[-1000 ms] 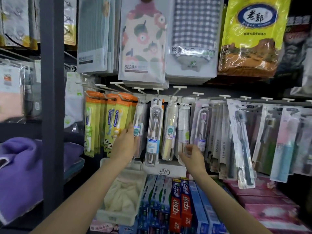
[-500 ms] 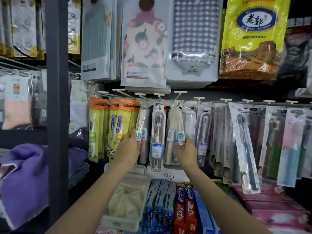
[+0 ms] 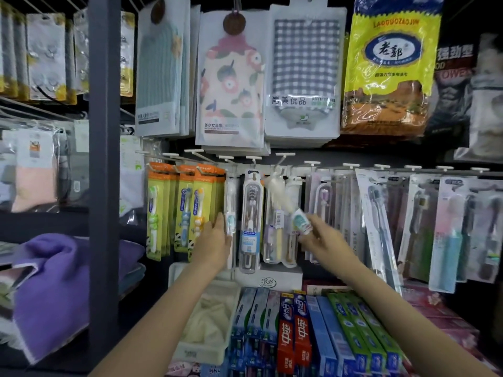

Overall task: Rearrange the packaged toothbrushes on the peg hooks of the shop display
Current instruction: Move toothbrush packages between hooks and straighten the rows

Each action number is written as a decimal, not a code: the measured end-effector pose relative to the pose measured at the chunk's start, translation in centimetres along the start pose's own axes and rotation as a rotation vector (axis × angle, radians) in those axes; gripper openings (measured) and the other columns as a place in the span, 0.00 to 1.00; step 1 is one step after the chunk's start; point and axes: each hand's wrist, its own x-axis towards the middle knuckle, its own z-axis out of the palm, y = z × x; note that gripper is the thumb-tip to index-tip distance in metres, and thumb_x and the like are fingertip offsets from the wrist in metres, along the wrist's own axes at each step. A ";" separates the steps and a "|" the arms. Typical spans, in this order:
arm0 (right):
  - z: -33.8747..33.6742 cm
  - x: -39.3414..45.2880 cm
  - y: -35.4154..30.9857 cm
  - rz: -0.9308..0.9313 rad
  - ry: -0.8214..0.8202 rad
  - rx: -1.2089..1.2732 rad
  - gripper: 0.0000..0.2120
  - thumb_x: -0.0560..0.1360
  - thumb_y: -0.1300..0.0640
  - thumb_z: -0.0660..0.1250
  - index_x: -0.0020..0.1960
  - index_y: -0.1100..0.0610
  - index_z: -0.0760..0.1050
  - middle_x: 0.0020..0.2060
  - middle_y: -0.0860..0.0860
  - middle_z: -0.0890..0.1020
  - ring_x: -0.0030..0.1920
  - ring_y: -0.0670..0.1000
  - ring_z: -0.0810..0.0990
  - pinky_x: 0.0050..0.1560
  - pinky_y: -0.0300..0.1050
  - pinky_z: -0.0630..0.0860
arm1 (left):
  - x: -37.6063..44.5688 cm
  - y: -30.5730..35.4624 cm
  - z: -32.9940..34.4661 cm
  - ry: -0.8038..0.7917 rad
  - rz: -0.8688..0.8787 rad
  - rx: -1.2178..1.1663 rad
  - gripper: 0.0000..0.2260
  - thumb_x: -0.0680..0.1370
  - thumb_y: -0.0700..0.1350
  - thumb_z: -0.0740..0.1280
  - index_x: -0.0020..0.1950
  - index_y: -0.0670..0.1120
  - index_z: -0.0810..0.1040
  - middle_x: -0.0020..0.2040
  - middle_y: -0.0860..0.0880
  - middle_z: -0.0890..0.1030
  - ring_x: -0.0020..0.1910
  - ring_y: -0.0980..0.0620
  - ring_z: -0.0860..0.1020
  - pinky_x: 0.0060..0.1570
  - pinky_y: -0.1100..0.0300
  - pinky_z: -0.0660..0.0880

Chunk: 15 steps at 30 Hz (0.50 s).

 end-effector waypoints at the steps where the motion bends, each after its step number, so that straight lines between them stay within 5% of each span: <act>1: 0.5 0.0 -0.2 -0.024 -0.072 -0.061 0.20 0.77 0.62 0.61 0.69 0.57 0.64 0.41 0.46 0.75 0.34 0.40 0.73 0.30 0.30 0.70 | -0.4 -0.3 -0.1 -0.003 0.008 -0.017 0.25 0.80 0.43 0.58 0.75 0.43 0.53 0.66 0.41 0.68 0.60 0.45 0.72 0.57 0.53 0.71; 6: 3.6 1.5 -2.5 -0.045 -0.055 -0.054 0.27 0.79 0.60 0.60 0.75 0.52 0.55 0.52 0.56 0.78 0.38 0.47 0.72 0.32 0.35 0.64 | -2.2 -2.6 -1.2 0.031 0.040 -0.084 0.25 0.79 0.39 0.60 0.75 0.46 0.57 0.64 0.43 0.70 0.56 0.45 0.74 0.52 0.55 0.72; 12: 6.6 2.9 -4.7 0.015 -0.024 0.091 0.26 0.80 0.59 0.59 0.75 0.52 0.54 0.61 0.58 0.75 0.53 0.56 0.76 0.46 0.44 0.71 | -3.8 -4.3 -3.2 0.089 0.042 -0.100 0.26 0.77 0.37 0.61 0.74 0.47 0.60 0.60 0.46 0.73 0.53 0.49 0.75 0.49 0.60 0.71; 15: 7.4 3.6 -4.7 0.053 -0.026 0.097 0.26 0.80 0.58 0.58 0.75 0.52 0.54 0.59 0.58 0.76 0.50 0.55 0.77 0.41 0.41 0.72 | -4.2 -4.8 -3.7 0.121 0.048 -0.083 0.25 0.77 0.36 0.60 0.73 0.47 0.61 0.62 0.47 0.72 0.53 0.50 0.75 0.44 0.65 0.67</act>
